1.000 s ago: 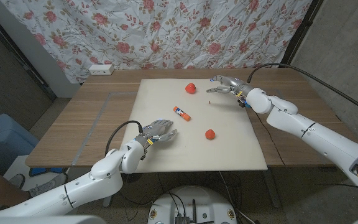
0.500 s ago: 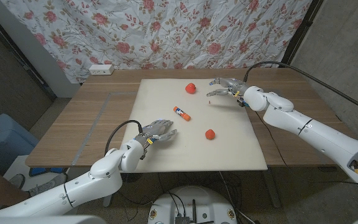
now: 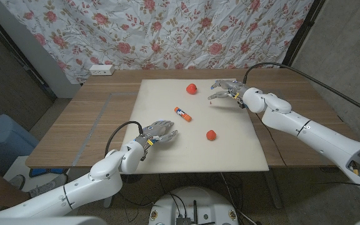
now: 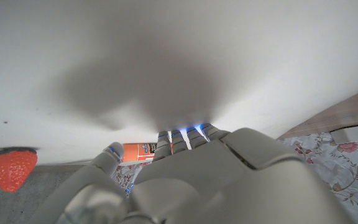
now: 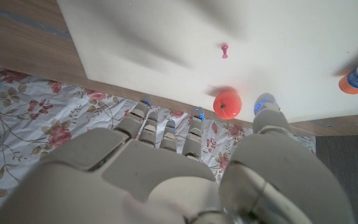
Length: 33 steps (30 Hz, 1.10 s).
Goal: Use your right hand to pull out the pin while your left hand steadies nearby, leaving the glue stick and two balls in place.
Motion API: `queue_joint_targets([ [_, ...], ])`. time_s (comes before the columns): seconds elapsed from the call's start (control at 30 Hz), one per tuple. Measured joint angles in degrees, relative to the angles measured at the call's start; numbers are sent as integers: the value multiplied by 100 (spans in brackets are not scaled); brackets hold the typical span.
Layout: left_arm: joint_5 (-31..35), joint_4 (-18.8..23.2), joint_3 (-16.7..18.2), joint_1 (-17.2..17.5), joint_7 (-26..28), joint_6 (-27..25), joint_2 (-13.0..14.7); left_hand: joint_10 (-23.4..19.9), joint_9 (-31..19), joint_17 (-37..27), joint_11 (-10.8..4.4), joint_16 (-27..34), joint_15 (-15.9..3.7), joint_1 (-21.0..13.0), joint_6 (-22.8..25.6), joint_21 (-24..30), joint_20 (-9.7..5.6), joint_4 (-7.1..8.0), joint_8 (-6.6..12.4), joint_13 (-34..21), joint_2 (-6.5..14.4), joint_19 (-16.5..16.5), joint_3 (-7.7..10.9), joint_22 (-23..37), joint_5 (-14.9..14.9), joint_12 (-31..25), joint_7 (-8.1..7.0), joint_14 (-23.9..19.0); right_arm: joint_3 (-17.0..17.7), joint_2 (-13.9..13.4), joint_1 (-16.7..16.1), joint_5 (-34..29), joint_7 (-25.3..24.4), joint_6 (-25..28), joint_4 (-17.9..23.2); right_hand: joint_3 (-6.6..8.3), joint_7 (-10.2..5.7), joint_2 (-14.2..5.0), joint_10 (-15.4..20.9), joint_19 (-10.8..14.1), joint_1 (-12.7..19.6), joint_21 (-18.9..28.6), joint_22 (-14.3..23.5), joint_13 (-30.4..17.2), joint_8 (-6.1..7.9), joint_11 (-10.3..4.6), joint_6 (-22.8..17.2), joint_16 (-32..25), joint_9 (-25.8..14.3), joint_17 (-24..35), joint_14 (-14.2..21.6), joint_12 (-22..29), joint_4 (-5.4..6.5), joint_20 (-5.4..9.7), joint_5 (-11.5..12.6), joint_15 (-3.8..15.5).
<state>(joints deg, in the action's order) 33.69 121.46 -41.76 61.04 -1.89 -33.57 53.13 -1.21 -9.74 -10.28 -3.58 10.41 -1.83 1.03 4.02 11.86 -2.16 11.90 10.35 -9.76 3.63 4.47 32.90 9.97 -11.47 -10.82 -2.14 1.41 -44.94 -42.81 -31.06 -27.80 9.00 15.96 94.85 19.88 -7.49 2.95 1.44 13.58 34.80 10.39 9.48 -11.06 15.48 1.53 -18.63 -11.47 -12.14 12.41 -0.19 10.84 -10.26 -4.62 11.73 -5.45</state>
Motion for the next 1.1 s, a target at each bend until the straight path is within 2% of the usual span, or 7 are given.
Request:
queue_joint_targets([
  [0.1, 2, 6, -2, 3, 5, -12, 1, 0, -1, 0, 0, 0, 0, 0, 10, -1, 2, -15, -1, 0, 0, -2, 15, 0, 0, 0, 10, 0, -18, 24, 19, -5, 25, 39, -26, 9, 1, -63, 0, 0, 58, 0, 0, 0, 26, 0, -62, 0, 0, 0, -75, 0, 6, 0, 0, -39],
  [0.2, 10, 14, -6, 4, 8, -28, 2, 0, -1, 0, 0, 0, 0, 0, 30, -4, 30, -15, -9, 0, 0, -31, 15, 1, 0, 0, 30, 1, -48, 49, 53, -9, 67, 74, -69, 48, -8, -10, 0, -22, 114, 0, 0, 0, 66, 0, -114, 0, -26, 0, -118, 1, 0, -21, 22, -22],
  [0.33, 21, 27, -13, 4, 8, -36, 9, -31, -1, 0, -31, 0, -1, 0, 30, -4, 30, -15, 6, 3, 0, -31, 15, 3, 0, 1, 30, 1, -76, 64, 80, -14, 105, 97, -109, 86, -52, -109, 0, -31, 226, 0, -1, 1, 137, 0, -220, 0, -26, 0, -136, 1, -24, -31, 36, -40],
  [0.4, 27, 32, -16, 4, 8, -40, 12, -31, -1, 6, -31, 0, -1, 0, 49, -5, 30, -34, 6, 4, 0, -31, 34, 5, 0, 1, 12, 1, -97, 71, 95, -19, 125, 105, -131, 110, -71, -16, 0, -29, 318, 0, -1, 1, 184, 0, -321, 0, -52, -1, -140, 1, -1, -33, 36, -44],
  [0.63, 48, 49, -21, 7, 5, -57, 16, -31, 0, 20, -31, 0, 2, 0, 61, -10, 30, -39, 6, 6, 0, -31, 39, 7, 0, 2, -1, -2, -165, 81, 125, -67, 177, 144, -166, 150, -133, -104, -1, 11, 403, 0, -1, 1, 255, 0, -460, 0, -53, 18, -176, 1, -9, -72, 36, -80],
  [1.0, 79, 66, -32, 7, -20, -70, 24, -53, 3, 26, -10, -4, 19, 0, 59, -10, 30, -57, 2, 1, 0, -30, 57, 6, 0, 6, -1, -19, -261, 115, 136, -189, 163, 167, -234, 200, -244, -41, 53, 138, 594, 45, -2, 2, 403, 11, -654, -87, -91, 26, -55, 41, 8, 15, 35, 12],
  [1.1, 88, 72, -33, 9, -30, -87, 24, -53, 4, 26, -10, -5, 19, 0, 112, -10, 30, -80, 1, 0, 0, -30, 80, 6, 0, 7, 8, -19, -293, 132, 142, -227, 132, 155, -269, 213, -266, -70, 74, 197, 623, 45, -2, 2, 426, -11, -676, -88, -106, 26, -49, 41, 7, -9, 35, 1],
])
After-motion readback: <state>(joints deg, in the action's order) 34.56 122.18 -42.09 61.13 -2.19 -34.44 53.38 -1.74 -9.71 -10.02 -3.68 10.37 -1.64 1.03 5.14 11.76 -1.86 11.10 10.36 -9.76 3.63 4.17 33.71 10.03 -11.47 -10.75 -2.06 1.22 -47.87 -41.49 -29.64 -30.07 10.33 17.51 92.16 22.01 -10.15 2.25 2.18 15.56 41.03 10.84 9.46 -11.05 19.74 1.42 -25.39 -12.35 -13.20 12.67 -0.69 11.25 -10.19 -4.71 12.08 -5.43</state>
